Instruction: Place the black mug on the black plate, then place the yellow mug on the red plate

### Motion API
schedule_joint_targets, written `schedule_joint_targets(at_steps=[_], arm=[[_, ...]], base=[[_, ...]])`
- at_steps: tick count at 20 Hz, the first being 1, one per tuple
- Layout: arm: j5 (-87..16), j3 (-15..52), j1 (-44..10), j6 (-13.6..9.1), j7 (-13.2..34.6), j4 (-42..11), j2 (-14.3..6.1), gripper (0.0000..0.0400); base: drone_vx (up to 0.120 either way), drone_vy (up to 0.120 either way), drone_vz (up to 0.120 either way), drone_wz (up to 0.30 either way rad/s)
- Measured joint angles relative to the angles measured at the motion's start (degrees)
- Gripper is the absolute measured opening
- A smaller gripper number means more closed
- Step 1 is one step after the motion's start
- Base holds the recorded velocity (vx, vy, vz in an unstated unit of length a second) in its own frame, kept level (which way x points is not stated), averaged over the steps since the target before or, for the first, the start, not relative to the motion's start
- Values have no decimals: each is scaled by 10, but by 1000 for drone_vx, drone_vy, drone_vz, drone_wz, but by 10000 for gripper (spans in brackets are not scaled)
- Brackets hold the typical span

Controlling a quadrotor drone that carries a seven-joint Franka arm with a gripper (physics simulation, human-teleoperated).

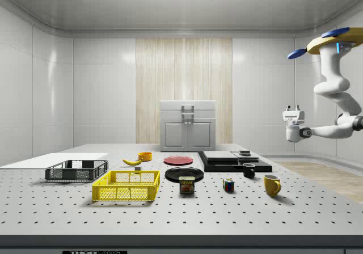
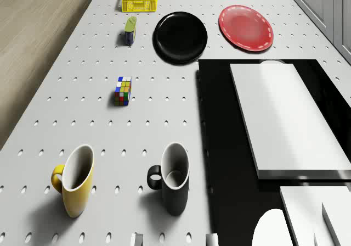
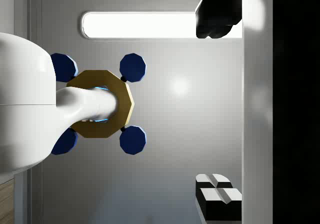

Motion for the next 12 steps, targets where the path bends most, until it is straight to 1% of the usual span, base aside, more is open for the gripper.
schedule_joint_targets(at_steps=[3, 6, 9, 12], arm=[[0, 0, -1, -31, -1, 36, 4, 400], [1, 1, -2, -56, -1, 73, 14, 400], [1, 1, -2, -77, -1, 108, 27, 400], [1, 1, -3, -93, -1, 135, 37, 400]], base=[[0, 0, 0, 0], [0, 0, 0, 0], [0, 0, 0, 0], [0, 0, 0, 0]])
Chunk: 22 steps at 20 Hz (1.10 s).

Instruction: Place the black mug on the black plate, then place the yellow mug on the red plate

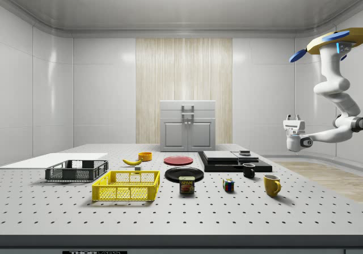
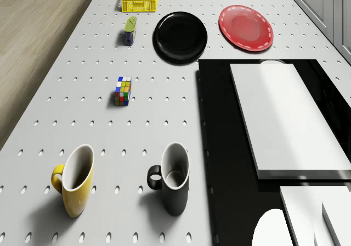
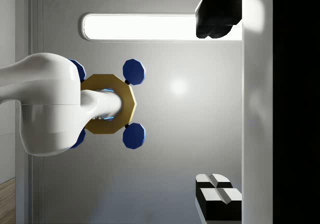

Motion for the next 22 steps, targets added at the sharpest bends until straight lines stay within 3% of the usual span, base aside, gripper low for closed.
schedule_joint_targets(at_steps=[5, 9, 22], arm=[[0, 0, -1, -13, 0, 24, 9, 400], [0, 1, -1, -16, 0, 32, 12, 400], [0, 1, -2, -14, -1, 33, 10, 400]], base=[[112, 0, 0, 0], [120, -110, 0, 0], [105, 0, 0, 0]])
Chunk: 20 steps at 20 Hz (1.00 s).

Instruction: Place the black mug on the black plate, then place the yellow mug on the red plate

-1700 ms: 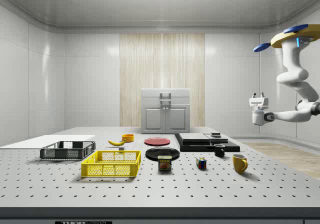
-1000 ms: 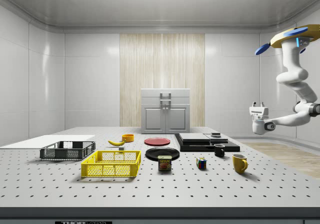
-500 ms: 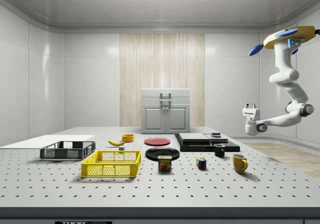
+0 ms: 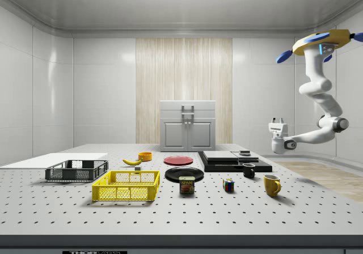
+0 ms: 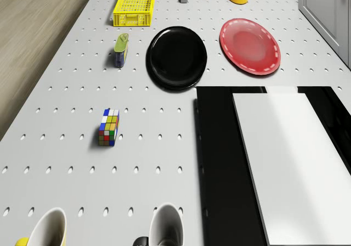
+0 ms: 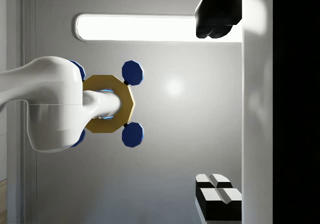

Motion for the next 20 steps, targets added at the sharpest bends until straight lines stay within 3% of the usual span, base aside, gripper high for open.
schedule_joint_targets(at_steps=[20], arm=[[-13, 10, -3, 9, 1, -6, -6, 400]], base=[[120, 0, 0, 0]])
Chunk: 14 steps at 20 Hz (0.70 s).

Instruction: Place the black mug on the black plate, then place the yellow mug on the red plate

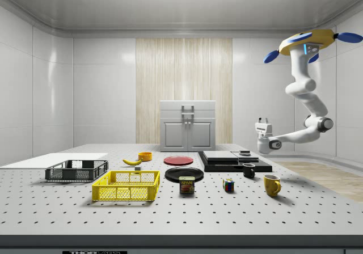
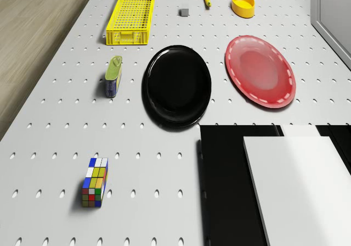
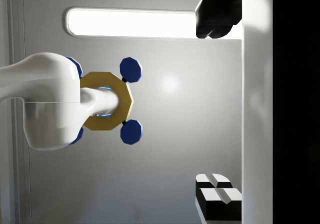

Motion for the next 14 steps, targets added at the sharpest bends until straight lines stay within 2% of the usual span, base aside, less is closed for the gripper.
schedule_joint_targets(at_steps=[8, 14], arm=[[-38, 27, -8, 4, 5, -4, -3, 400], [-128, 91, -28, 8, 17, -17, -7, 400]], base=[[120, 0, 0, 0], [120, 0, 0, 0]])
